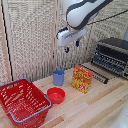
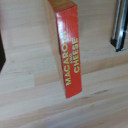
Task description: Kindly position your hand close to the oven tray's handle. Softly yet firmly grasp the handle using your hand. Slowly and with caution, draw the tray out until it is fully stretched out.
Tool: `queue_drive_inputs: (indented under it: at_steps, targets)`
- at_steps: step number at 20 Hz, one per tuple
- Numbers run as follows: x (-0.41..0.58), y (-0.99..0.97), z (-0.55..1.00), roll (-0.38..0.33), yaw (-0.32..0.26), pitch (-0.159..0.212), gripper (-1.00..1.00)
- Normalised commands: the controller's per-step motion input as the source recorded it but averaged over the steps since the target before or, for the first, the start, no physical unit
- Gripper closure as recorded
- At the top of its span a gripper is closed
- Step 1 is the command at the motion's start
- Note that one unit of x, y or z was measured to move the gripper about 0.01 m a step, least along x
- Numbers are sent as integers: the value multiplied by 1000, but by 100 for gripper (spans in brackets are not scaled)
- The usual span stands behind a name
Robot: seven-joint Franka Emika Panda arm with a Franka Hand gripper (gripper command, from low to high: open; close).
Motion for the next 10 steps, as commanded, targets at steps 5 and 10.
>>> queue_drive_inputs:
  at_steps: [5,10]
  targets:
    - [-7,-241,-7,-271,178,-112,-100]
    - [27,-158,-89,-347,141,-93,-100]
